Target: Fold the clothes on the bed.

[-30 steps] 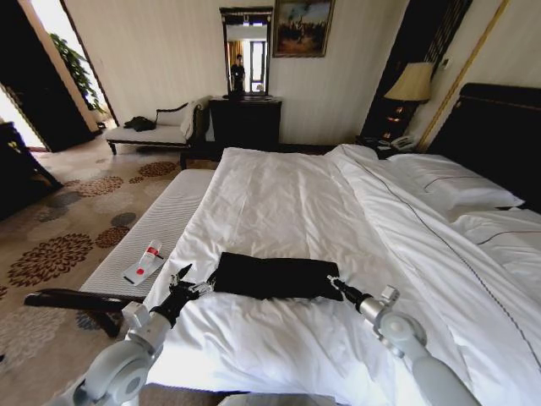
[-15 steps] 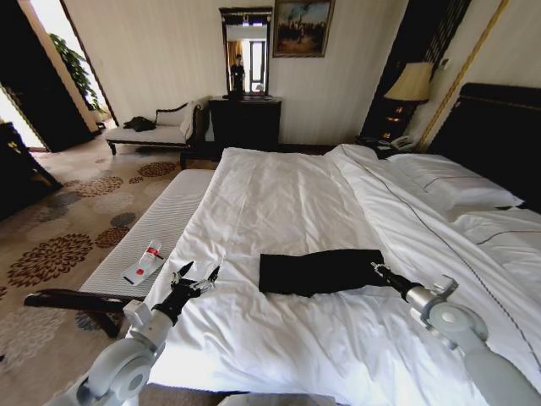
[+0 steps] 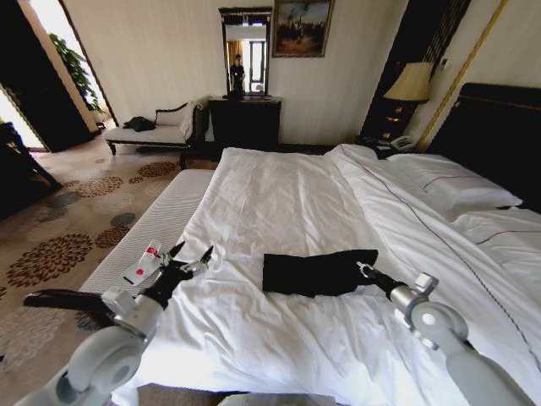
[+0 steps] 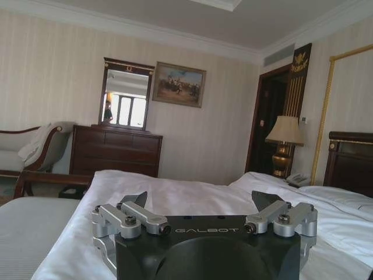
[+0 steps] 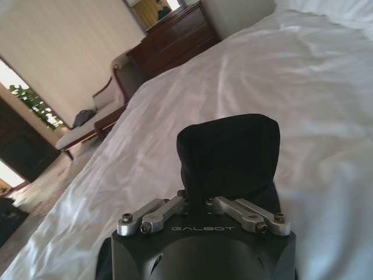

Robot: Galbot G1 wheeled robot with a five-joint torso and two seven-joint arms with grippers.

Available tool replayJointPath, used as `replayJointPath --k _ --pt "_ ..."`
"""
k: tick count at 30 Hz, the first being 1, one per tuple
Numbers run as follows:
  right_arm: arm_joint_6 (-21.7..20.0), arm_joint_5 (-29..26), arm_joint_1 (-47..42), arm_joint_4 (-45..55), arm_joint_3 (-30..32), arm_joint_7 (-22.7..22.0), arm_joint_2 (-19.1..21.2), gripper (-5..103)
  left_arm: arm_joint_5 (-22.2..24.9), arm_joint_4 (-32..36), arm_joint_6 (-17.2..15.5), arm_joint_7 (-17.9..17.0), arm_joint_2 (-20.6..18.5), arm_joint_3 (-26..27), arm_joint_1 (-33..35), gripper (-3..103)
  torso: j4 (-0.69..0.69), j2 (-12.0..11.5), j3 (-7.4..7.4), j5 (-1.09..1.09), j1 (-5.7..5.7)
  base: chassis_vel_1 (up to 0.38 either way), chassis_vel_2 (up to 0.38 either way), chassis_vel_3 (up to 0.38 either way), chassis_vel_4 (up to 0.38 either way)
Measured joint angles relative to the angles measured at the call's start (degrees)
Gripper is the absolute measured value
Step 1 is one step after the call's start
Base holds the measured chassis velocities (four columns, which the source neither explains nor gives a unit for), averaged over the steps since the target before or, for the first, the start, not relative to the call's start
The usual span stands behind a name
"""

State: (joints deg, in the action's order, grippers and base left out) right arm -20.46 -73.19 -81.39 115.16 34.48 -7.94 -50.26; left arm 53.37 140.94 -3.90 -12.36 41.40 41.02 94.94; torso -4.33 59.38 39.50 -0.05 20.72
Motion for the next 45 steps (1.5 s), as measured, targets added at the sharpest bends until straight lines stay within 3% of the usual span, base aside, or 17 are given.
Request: replayJointPath --k 3,10,17,25,34,45 --pt "0.98 5.96 2.92 0.98 -7.13 -0.12 -0.57 4 0.67 2.29 -0.48 -0.12 -0.24 1.08 1.19 100 0.01 0.00 0.00 0.01 -0.01 0.000 0.000 0.000 0.000" --pt "0.78 7.47 6.17 0.17 -14.73 -1.24 -0.50 4 -0.87 2.55 -0.59 -0.16 1.08 -0.66 2.12 100 0.01 0.00 0.00 0.00 0.00 0.000 0.000 0.000 0.000" --pt "2.19 5.74 15.08 -7.62 -24.14 -2.07 -1.98 4 -2.52 2.09 -0.48 -0.08 1.34 -3.72 0.87 100 0.01 -0.01 0.00 0.02 0.00 0.000 0.000 0.000 0.000" --pt "2.50 2.93 20.44 -9.34 -28.03 -3.65 -3.14 4 -2.21 2.02 -0.29 -0.08 0.90 -3.55 0.54 100 0.02 -0.01 0.00 0.02 0.01 0.000 0.000 0.000 0.000" --pt "2.84 9.92 16.94 -8.43 -30.06 -1.88 -2.95 4 -2.13 0.95 0.09 0.13 1.62 -4.06 -0.59 100 0.00 -0.01 0.00 0.02 0.00 0.000 0.000 0.000 0.000" --pt "2.91 7.72 22.00 -10.20 -32.87 -2.56 -2.07 4 -1.65 1.27 0.35 0.41 1.56 -2.45 -0.04 100 0.01 -0.01 0.00 0.02 0.00 0.000 0.000 0.000 0.000"
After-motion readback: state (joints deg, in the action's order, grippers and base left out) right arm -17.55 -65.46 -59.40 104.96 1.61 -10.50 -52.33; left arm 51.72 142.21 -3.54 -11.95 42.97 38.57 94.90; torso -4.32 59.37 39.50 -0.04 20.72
